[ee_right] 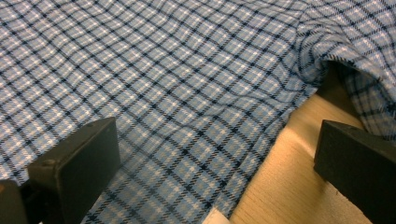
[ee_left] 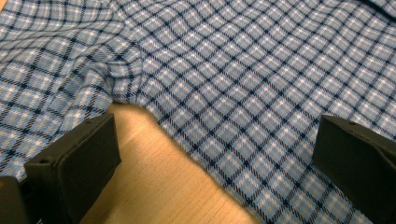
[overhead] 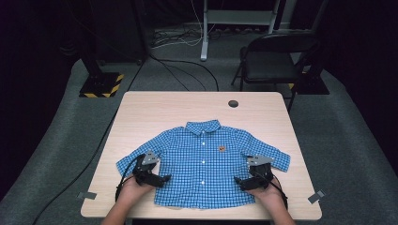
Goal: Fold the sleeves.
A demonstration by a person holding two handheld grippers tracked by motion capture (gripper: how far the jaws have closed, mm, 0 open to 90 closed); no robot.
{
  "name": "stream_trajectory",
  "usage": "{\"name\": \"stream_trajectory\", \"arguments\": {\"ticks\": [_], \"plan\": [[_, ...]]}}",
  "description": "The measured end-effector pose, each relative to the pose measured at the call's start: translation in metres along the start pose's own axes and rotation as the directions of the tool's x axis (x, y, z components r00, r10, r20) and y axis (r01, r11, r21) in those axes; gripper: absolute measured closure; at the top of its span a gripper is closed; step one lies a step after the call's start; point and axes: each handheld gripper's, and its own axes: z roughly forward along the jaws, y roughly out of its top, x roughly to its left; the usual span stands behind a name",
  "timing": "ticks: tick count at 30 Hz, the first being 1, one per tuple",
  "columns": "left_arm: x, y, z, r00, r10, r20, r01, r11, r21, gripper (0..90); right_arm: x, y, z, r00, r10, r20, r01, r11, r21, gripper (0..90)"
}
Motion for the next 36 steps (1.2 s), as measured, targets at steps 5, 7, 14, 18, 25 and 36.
{"name": "stream_trajectory", "arguments": {"ticks": [5, 7, 14, 18, 25, 36], "plan": [[-0.0006, -0.0005, -0.0005, 1.0, -0.008, -0.004, 0.008, 1.0, 0.0, 0.3, -0.0001, 0.0, 0.0, 1.0, 0.0, 0.0, 0.0, 1.0, 0.0, 0.0], [-0.0008, -0.0008, -0.0006, 1.0, -0.009, -0.004, 0.009, 1.0, -0.001, 0.4, -0.0001, 0.0, 0.0, 1.0, 0.001, 0.001, -0.001, 1.0, -0.001, 0.0], [-0.0009, -0.0009, -0.0007, 0.9999, -0.01, -0.004, 0.01, 0.9999, -0.002, 0.5, -0.0001, 0.0, 0.0001, 1.0, 0.001, 0.002, -0.001, 1.0, -0.001, 0.0], [-0.0005, -0.001, -0.0009, 1.0, -0.009, -0.003, 0.009, 1.0, -0.003, 0.7, -0.0002, 0.0, 0.0001, 1.0, 0.001, 0.001, -0.001, 1.0, -0.002, 0.0], [0.0013, -0.0015, -0.002, 1.0, -0.005, 0.005, 0.005, 1.0, -0.006, 2.7, -0.0003, 0.0, 0.0, 1.0, 0.002, 0.0, -0.002, 1.0, -0.002, 0.0], [0.0055, -0.0011, -0.0092, 0.9991, -0.035, 0.022, 0.036, 0.9992, -0.015, 9.6, -0.0003, 0.0, 0.0, 1.0, 0.002, 0.0, -0.002, 1.0, -0.002, 0.0]]}}
